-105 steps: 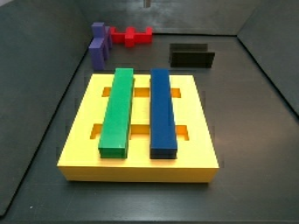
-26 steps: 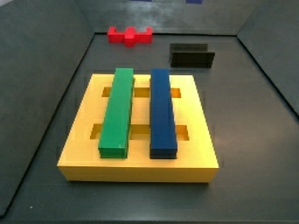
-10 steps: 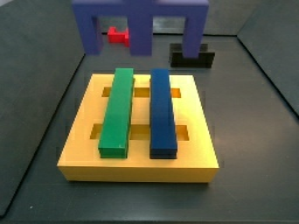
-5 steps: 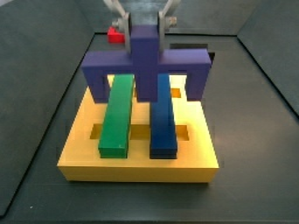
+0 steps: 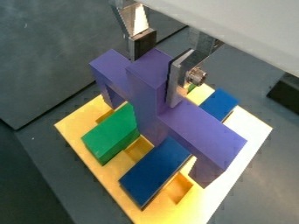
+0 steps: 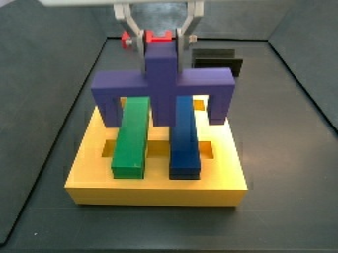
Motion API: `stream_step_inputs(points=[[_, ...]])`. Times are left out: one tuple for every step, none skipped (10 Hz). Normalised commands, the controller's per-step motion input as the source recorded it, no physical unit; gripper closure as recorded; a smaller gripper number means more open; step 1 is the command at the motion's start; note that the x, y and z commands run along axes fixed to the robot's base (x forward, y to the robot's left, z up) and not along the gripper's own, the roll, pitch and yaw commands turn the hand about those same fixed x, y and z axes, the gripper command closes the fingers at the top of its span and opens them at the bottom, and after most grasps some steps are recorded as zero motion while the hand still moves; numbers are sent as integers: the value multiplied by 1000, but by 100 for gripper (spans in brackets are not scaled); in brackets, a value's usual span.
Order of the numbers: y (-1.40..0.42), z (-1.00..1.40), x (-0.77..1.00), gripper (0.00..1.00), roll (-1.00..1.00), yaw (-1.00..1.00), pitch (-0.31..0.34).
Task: Pick up the purple object. Move up. Move to above the board. Insert the purple object.
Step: Insert the purple object.
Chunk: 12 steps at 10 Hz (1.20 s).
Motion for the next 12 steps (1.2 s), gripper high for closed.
stream_step_inputs(points=[[-240, -140, -51, 100, 0, 134, -44], [-163, -171, 0, 100, 0, 126, 0], [-166, -97, -77, 100, 0, 129, -41], [-191, -229, 11, 100, 46, 71, 0], [-189, -220, 0, 100, 93, 77, 0], [-154, -189, 0, 100, 56, 83, 0], [-40, -106, 0, 100, 63, 0, 0], [0, -57, 0, 100, 113, 0, 17], [0, 0, -34, 100, 51, 0, 30], [0, -106, 0, 100, 64, 0, 0], [0, -249, 0, 100, 76, 0, 0], [0, -366, 0, 100, 106, 57, 0]])
